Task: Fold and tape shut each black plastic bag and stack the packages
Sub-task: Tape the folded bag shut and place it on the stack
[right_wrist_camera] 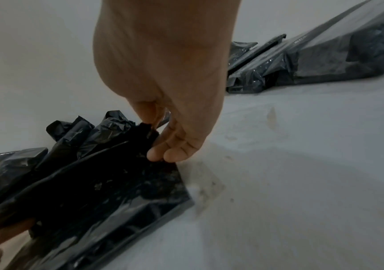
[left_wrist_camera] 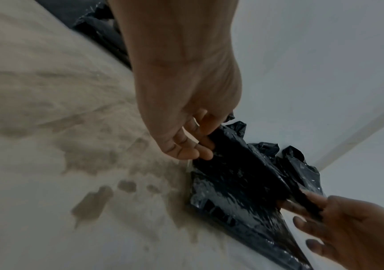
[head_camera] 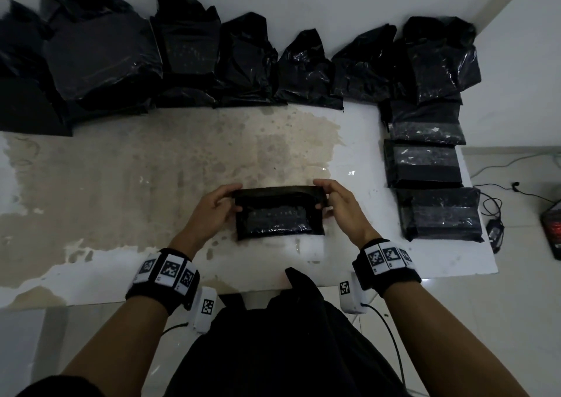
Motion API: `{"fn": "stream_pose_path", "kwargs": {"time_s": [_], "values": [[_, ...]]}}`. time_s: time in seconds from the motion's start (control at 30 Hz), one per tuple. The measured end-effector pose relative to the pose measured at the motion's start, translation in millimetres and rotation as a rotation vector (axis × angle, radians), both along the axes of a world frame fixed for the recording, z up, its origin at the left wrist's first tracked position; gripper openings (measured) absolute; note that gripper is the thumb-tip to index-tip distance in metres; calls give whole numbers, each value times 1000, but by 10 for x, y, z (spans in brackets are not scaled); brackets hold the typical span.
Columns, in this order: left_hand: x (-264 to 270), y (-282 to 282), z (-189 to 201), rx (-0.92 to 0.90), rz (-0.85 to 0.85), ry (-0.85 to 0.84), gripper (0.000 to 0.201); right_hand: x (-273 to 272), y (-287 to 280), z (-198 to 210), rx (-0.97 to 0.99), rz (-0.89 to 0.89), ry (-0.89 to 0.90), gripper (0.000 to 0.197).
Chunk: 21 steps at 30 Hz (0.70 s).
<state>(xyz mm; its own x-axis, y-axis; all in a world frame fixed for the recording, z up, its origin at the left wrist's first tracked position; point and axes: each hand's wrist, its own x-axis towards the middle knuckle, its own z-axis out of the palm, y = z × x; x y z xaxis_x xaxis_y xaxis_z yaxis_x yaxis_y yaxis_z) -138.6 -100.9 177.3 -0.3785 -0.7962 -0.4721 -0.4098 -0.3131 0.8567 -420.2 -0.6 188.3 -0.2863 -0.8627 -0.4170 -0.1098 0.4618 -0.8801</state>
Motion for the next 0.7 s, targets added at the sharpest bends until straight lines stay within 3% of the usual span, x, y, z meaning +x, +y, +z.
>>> {"fn": "stream_pose_path", "kwargs": {"time_s": [0.07, 0.17, 0.2, 0.3, 0.43, 0.57, 0.7], "values": [[-13, -134, 12, -122, -85, -91, 36, -58, -89, 18, -30, 69, 100, 39], [-98, -345, 25, -309, -88, -203, 11, -110, -272, 14, -68, 123, 264, 15], [-129, -414, 31, -340, -79, -220, 15, -149, -342, -12, -68, 109, 300, 22], [-196, -580, 54, -298, -11, -179, 28, -259, -533, -59, -15, 56, 250, 44], [-273, -674, 47, -170, 153, -65, 22, -333, -717, -135, 11, 12, 99, 40], [-352, -733, -29, -181, 162, -37, 20, -322, -848, -162, -33, -45, 85, 19], [-408, -807, -120, -112, 265, 16, 17, -351, -930, -254, -49, -88, 86, 25]]}}
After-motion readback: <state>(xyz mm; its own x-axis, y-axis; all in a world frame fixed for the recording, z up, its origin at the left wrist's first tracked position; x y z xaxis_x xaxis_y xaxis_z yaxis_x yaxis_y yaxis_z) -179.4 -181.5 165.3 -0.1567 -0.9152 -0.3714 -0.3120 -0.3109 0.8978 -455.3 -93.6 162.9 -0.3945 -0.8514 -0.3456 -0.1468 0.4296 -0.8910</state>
